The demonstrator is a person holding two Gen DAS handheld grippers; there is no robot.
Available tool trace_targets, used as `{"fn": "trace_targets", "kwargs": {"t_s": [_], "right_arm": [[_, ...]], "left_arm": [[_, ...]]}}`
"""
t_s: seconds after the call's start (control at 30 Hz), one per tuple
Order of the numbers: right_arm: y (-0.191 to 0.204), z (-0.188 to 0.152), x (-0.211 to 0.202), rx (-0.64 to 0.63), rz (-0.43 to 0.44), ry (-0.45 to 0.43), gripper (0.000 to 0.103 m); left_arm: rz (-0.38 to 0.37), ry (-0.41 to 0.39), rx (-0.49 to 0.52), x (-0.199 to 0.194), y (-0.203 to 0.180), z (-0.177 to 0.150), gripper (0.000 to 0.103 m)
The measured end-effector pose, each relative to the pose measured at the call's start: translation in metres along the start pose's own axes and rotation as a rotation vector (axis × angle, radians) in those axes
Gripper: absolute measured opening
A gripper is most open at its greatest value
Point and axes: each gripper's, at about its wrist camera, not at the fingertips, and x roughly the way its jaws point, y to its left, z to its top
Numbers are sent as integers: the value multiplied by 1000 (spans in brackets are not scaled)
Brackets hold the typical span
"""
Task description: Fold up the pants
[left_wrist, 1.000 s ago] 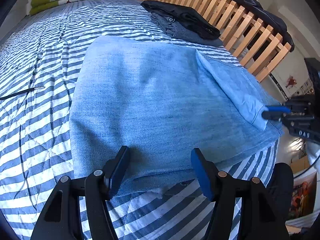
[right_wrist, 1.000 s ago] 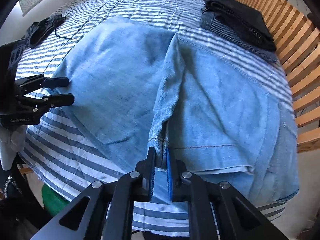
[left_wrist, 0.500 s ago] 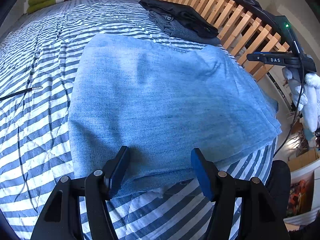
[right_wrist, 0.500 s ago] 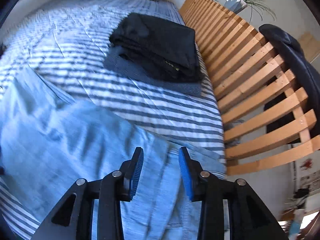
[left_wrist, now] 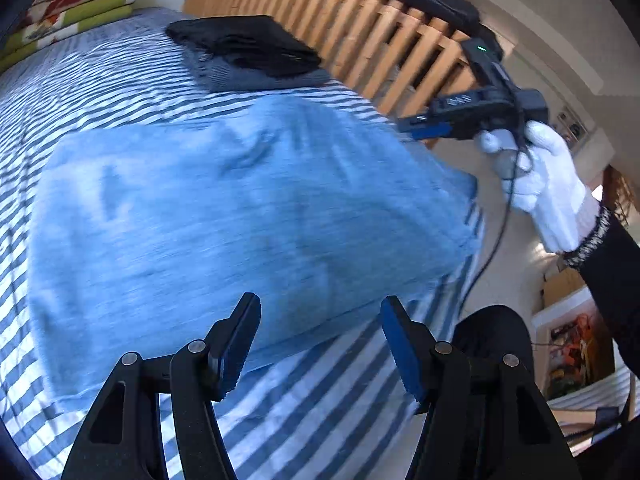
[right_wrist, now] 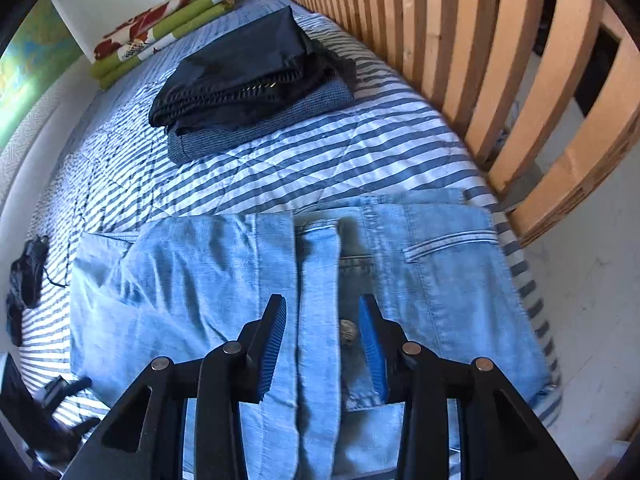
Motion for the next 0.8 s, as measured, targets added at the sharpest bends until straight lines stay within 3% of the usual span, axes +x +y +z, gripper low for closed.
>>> {"fn": "trace_targets", "kwargs": {"t_s": [0.17, 0.33, 0.43, 0.53, 0.6, 0.67, 0.8], "right_arm": [[-2, -8, 5, -7, 50, 31, 34], [-22, -35, -28, -2, 46, 0, 34], [-30, -42, -47, -26, 12, -29, 34], [-36, -38, -50, -25, 41, -28, 34], [-36, -31, -49, -30, 59, -37, 34], [-35, -24, -42, -30, 96, -34, 34], [-30, -6, -14, -16, 157, 10, 34]], "left_arm": [[-101, 6, 138, 50, -77, 29, 61], [-162, 60, 150, 95, -109, 46, 52], [-162, 86, 202, 111, -125, 47, 50], [-121, 94, 237, 127, -139, 45, 47], [-93, 88, 225, 135, -139, 47, 26], [-114, 78, 164, 134, -130, 51, 14], [-179, 1, 50, 114, -114, 54, 10]]}}
